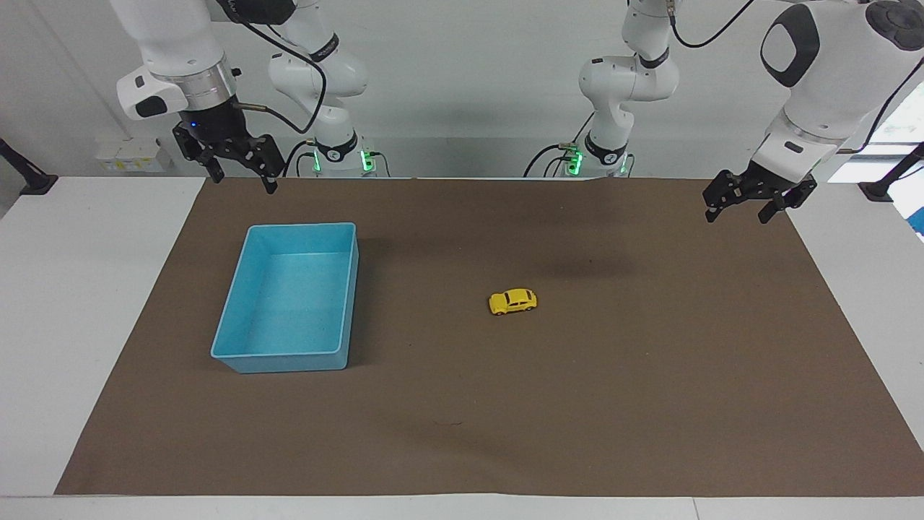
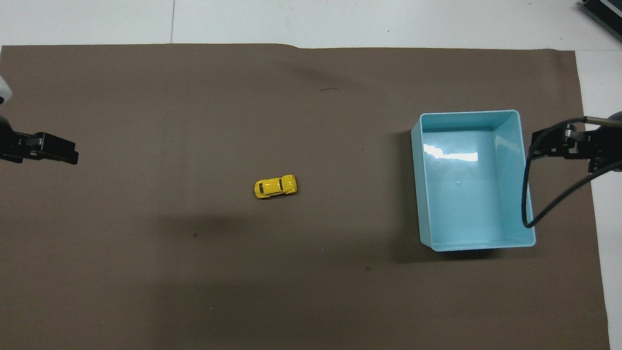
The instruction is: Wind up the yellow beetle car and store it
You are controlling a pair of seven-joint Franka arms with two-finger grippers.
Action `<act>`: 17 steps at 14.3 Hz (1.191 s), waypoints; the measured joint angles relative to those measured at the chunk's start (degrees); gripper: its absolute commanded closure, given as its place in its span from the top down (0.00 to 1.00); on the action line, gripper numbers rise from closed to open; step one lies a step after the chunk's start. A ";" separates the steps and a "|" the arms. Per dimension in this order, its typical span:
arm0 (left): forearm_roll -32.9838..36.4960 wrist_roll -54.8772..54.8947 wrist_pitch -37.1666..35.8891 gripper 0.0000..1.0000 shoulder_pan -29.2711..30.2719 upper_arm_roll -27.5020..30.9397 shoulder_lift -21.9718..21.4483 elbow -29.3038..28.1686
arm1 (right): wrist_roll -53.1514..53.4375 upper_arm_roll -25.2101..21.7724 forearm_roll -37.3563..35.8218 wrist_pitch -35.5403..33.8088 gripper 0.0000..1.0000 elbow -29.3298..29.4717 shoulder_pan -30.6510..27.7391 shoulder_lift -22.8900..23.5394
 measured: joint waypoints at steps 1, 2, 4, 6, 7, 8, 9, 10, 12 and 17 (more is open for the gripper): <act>0.00 0.00 0.00 1.00 0.00 0.00 0.00 0.00 | 0.00 0.00 0.00 0.00 1.00 0.00 0.00 0.00; 0.00 0.00 -0.02 1.00 0.00 0.00 -0.01 0.00 | 0.00 0.00 0.00 0.00 1.00 0.00 0.00 0.00; 0.00 0.00 -0.02 1.00 0.00 0.00 -0.04 0.00 | 0.00 0.00 0.00 0.00 1.00 0.00 0.00 0.00; 0.00 0.00 -0.02 1.00 0.00 0.00 -0.05 0.00 | 0.00 0.00 0.00 0.00 1.00 0.00 0.00 0.00; 0.00 0.00 -0.02 1.00 0.00 0.00 -0.05 0.00 | 0.00 0.00 0.00 0.00 1.00 0.00 0.00 0.00; 0.00 0.00 -0.02 1.00 0.00 0.00 -0.05 0.00 | 0.00 0.00 0.00 0.00 1.00 0.00 0.00 0.00; 0.00 0.00 -0.02 1.00 0.00 0.00 -0.05 0.00 | 0.00 0.00 0.00 0.00 1.00 0.00 0.00 0.00; 0.00 -0.02 0.03 1.00 0.00 0.00 -0.05 0.00 | 0.00 0.00 0.00 0.00 1.00 0.00 0.00 0.00; -0.01 -0.05 0.10 1.00 -0.04 -0.26 -0.05 0.01 | 0.00 0.00 0.00 0.00 1.00 0.00 0.00 0.00; 0.00 0.12 0.10 1.00 -4.90 -2.37 -0.09 0.04 | 0.00 0.00 0.00 0.00 1.00 0.00 0.00 0.00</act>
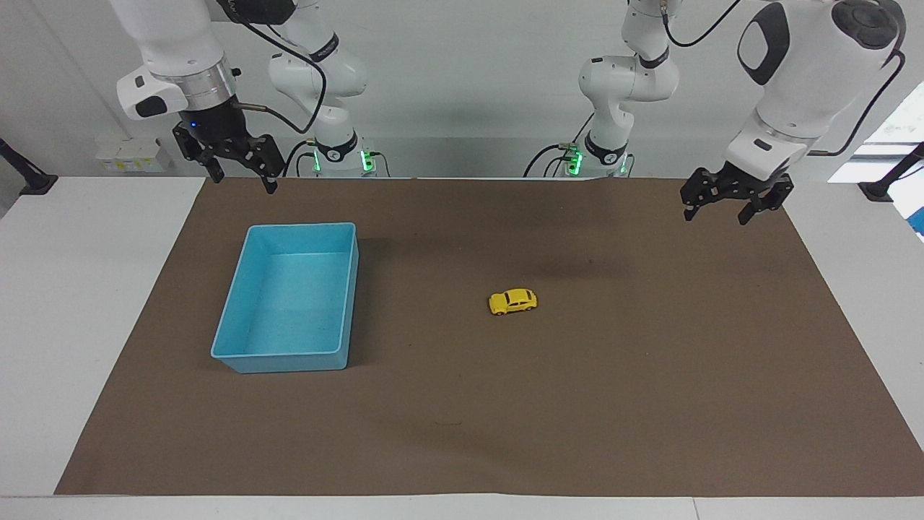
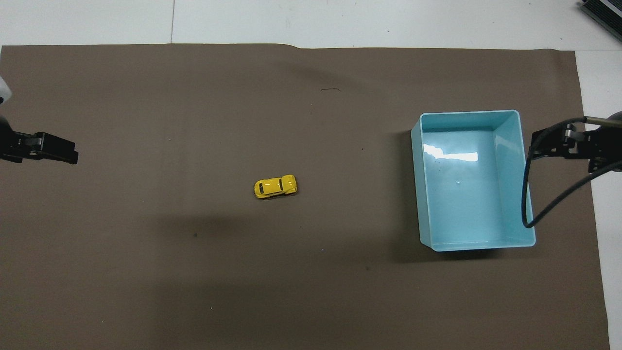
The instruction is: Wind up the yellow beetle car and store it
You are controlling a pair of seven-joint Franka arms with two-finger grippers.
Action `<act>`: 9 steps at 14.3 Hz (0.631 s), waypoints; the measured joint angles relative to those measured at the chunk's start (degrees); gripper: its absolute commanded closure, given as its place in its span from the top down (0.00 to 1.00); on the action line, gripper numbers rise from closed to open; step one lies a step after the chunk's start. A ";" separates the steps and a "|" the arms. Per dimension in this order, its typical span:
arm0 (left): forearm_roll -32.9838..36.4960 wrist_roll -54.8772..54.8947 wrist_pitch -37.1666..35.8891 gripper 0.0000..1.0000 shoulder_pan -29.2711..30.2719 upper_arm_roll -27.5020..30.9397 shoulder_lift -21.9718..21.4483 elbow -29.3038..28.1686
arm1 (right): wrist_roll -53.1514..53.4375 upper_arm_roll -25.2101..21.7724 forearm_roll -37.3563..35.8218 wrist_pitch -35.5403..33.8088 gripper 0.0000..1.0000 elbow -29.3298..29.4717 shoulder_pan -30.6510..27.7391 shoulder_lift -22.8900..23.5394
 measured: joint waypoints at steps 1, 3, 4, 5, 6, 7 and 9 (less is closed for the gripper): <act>0.01 0.22 0.04 1.00 -1.39 -0.11 0.00 0.01 | 0.00 0.00 0.00 0.00 1.00 0.00 0.00 0.00; 0.00 3.35 0.54 1.00 -3.69 -0.31 -0.02 0.04 | 0.00 0.00 0.00 0.00 1.00 0.00 0.00 0.00; 0.00 6.37 1.02 1.00 -4.62 -0.38 -0.02 0.05 | 0.00 0.00 0.00 0.00 1.00 0.00 0.00 0.00; -0.04 8.97 1.26 1.00 -5.43 -0.42 -0.03 0.06 | 0.00 0.00 0.00 0.00 1.00 0.00 0.00 0.00; -0.25 11.11 1.54 1.00 -6.01 -0.56 -0.03 0.06 | 0.00 0.00 0.00 0.00 1.00 0.00 0.00 0.00; -0.65 14.42 1.89 1.00 -6.38 -0.82 -0.03 0.06 | 0.00 0.00 0.00 0.00 1.00 0.00 0.00 0.00; -1.62 24.11 2.49 1.00 -6.58 -1.04 0.13 0.05 | 0.00 0.00 0.00 0.00 1.00 0.00 0.00 0.00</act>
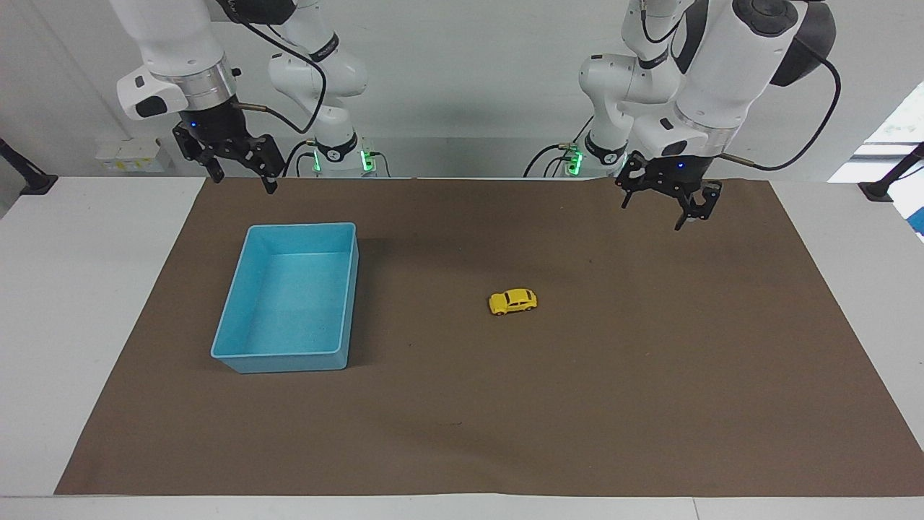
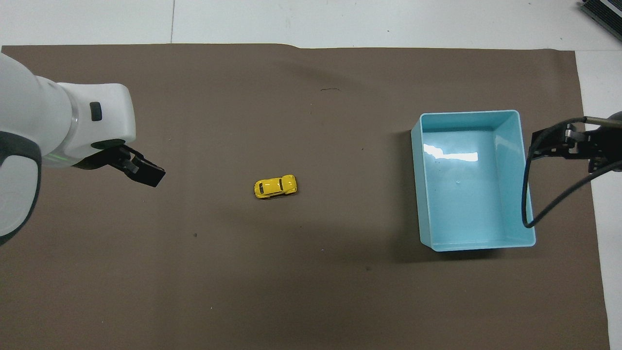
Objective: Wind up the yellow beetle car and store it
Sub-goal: 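Reach the left gripper down to the yellow toy car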
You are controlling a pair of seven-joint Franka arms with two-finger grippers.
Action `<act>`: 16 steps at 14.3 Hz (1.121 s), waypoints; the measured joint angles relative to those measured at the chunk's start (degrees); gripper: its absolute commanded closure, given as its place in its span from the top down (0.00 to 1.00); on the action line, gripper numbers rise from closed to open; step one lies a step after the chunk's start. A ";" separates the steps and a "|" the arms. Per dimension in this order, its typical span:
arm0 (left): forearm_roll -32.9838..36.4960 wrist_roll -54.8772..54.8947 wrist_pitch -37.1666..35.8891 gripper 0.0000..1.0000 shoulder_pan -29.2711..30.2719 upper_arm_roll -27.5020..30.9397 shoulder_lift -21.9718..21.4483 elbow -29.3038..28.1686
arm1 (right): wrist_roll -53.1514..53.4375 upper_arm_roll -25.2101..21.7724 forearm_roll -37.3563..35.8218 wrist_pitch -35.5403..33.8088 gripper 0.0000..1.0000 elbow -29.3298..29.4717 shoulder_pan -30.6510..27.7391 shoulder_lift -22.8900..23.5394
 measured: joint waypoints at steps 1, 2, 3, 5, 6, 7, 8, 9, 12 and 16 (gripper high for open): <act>-0.94 4.84 0.67 1.00 -0.01 0.00 0.17 -0.03 | 0.00 0.00 0.00 0.00 1.00 0.00 0.00 0.00; -1.66 8.61 1.30 1.00 -0.01 0.01 0.44 -0.07 | 0.00 0.00 0.00 0.00 1.00 0.00 0.00 0.00; -2.00 12.39 2.01 1.00 -0.03 -0.01 0.97 -0.16 | 0.00 0.00 0.00 0.00 1.00 0.00 0.00 0.00; -2.20 19.07 4.03 1.00 -0.52 -0.04 2.60 -0.30 | 0.00 0.00 0.00 0.00 1.00 0.00 0.00 0.00; -2.22 21.71 5.06 1.00 -0.80 -0.11 3.57 -0.36 | 0.00 0.00 0.00 0.00 1.00 0.00 0.00 0.00; -2.28 23.98 6.06 1.00 -0.94 -0.20 4.61 -0.41 | 0.00 0.00 0.00 0.00 1.00 0.00 0.00 0.00; -2.48 25.85 7.63 1.00 -1.09 -0.23 5.78 -0.46 | 0.00 0.00 0.00 0.00 1.00 0.00 0.00 0.00; -2.65 27.29 9.21 1.00 -1.42 -0.24 6.95 -0.56 | 0.00 0.00 0.00 0.00 1.00 0.00 0.00 0.00; -2.75 28.50 12.83 1.00 -3.49 -0.33 9.57 -1.61 | 0.00 0.00 0.00 0.00 1.00 0.00 0.00 0.00; -2.44 28.53 18.89 1.00 -8.73 -0.30 11.65 -5.72 | 0.00 0.00 0.00 0.00 1.00 0.00 0.00 0.00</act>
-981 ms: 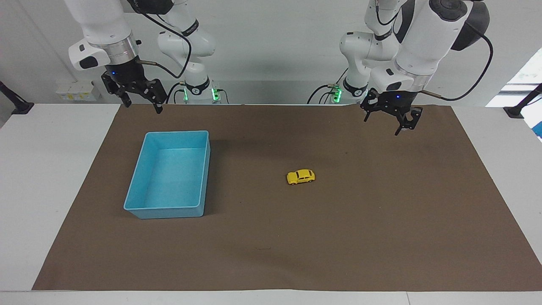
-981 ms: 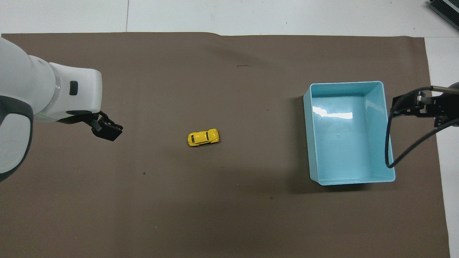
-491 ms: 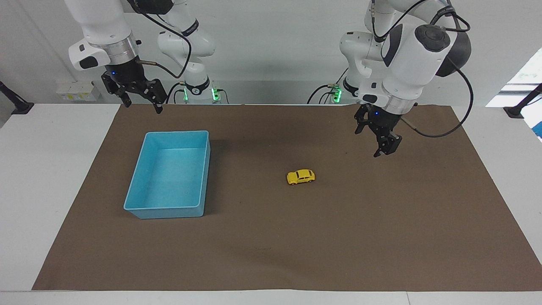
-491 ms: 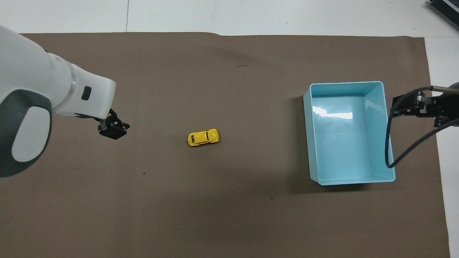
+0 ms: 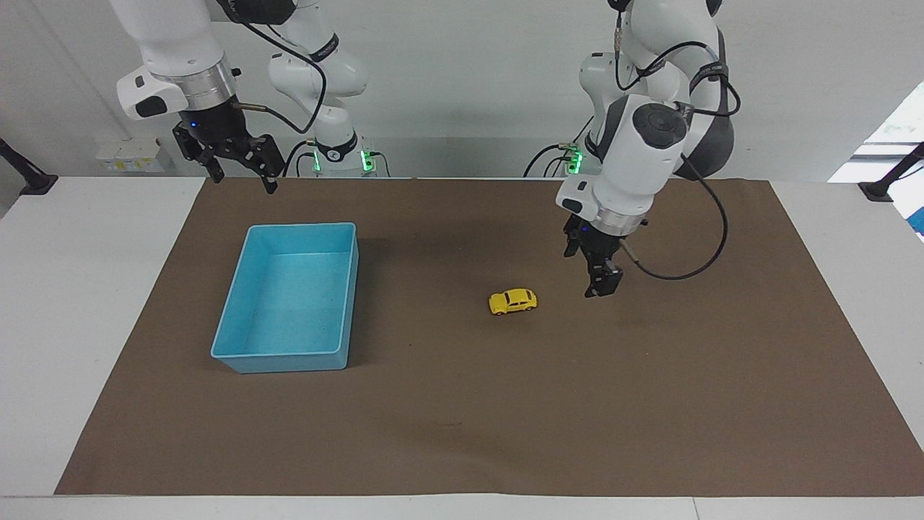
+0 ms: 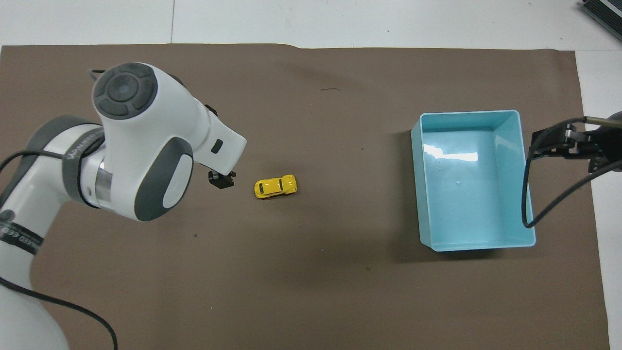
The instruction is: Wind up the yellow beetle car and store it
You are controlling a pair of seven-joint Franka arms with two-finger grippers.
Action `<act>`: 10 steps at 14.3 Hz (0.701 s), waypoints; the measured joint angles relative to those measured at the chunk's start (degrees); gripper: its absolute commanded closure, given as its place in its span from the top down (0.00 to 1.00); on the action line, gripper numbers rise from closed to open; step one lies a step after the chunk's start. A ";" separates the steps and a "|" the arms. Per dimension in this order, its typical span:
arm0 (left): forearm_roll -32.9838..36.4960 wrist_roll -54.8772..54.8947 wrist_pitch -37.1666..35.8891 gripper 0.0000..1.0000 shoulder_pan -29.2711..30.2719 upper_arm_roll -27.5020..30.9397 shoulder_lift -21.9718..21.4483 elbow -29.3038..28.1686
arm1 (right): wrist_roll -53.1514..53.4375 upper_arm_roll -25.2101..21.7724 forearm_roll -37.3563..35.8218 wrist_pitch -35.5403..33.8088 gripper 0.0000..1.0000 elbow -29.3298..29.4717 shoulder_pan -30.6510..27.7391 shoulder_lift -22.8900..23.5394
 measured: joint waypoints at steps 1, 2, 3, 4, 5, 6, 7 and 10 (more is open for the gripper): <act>0.40 -0.08 1.87 1.00 -1.26 0.04 0.21 -1.73 | 0.00 0.00 0.00 0.00 1.00 0.00 0.00 0.00; 0.75 -0.44 3.53 1.00 -2.26 0.06 0.36 -3.29 | 0.00 0.00 0.00 0.00 1.00 0.00 0.00 0.00; 1.01 -1.14 5.11 1.00 -2.99 0.05 0.42 -4.61 | 0.00 0.00 0.00 0.00 1.00 0.00 0.00 0.00; 1.46 -2.15 6.66 1.00 -3.66 0.10 0.43 -5.85 | 0.00 0.00 0.00 0.00 1.00 0.00 0.00 0.00; 2.20 -3.39 8.19 1.00 -4.34 0.09 0.43 -6.98 | 0.00 0.00 0.00 0.00 1.00 0.00 0.00 0.00; 3.04 -4.85 9.79 1.00 -5.06 0.10 0.44 -8.14 | 0.00 0.00 0.00 0.00 1.00 0.00 0.00 0.00; 3.47 -6.19 11.50 1.00 -5.82 0.11 0.46 -9.46 | 0.00 0.00 0.00 0.00 1.00 0.00 0.00 0.00; 4.58 -10.04 15.25 1.00 -8.00 0.12 0.61 -13.06 | 0.00 0.00 0.00 0.00 1.00 0.00 0.00 0.00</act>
